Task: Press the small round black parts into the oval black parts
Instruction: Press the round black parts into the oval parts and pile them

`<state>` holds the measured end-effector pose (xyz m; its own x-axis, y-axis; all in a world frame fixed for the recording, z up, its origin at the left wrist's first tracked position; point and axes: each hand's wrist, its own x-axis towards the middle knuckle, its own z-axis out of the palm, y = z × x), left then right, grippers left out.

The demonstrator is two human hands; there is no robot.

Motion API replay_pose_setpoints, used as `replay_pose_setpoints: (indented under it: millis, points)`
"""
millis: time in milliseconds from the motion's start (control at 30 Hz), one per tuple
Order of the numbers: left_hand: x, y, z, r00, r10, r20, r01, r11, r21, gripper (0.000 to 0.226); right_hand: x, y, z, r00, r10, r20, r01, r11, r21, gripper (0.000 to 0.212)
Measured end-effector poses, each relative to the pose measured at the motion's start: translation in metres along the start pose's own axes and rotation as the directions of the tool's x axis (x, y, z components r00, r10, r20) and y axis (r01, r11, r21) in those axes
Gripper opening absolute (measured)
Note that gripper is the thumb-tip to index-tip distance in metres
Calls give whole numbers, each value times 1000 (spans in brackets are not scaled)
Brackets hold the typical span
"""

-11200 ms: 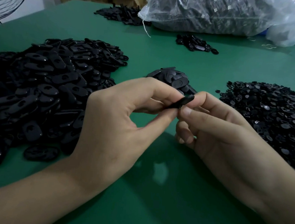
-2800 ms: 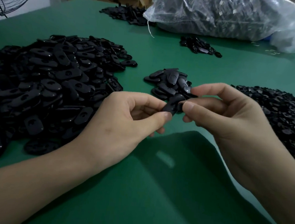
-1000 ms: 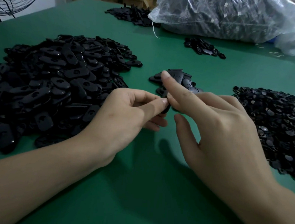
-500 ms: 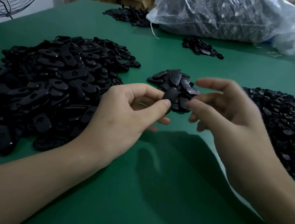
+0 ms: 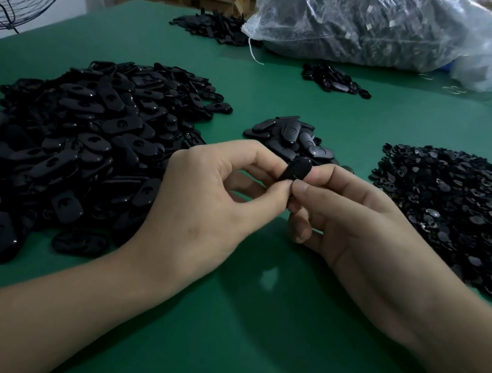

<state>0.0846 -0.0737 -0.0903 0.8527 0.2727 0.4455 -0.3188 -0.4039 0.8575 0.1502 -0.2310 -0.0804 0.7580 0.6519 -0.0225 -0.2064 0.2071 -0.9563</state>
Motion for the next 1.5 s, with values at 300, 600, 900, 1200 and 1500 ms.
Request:
replay_pose_setpoints:
  millis: [300, 600, 900, 1200, 1500]
  points:
    - [-1, 7, 1, 987, 152, -47, -141, 974, 176, 8, 3, 0, 0, 999, 21, 40, -23, 999, 49, 8]
    - [0, 8, -5, 934, 357, -17, -323, 863, 389, 6, 6, 2, -6, 996, 41, 84, -50, 993, 109, 28]
    - [1, 6, -7, 897, 442, 25, -399, 784, 475, 9, 6, 2, -9, 989, 93, 113, -111, 979, 169, 19]
    - [0, 5, -10, 863, 500, 68, -454, 709, 540, 13, 3, 4, -9, 980, 123, 155, -158, 960, 233, 23]
    - [5, 8, -4, 964, 267, 6, -251, 897, 365, 8, 1, -1, -7, 994, -112, 13, 112, 993, -46, 8]
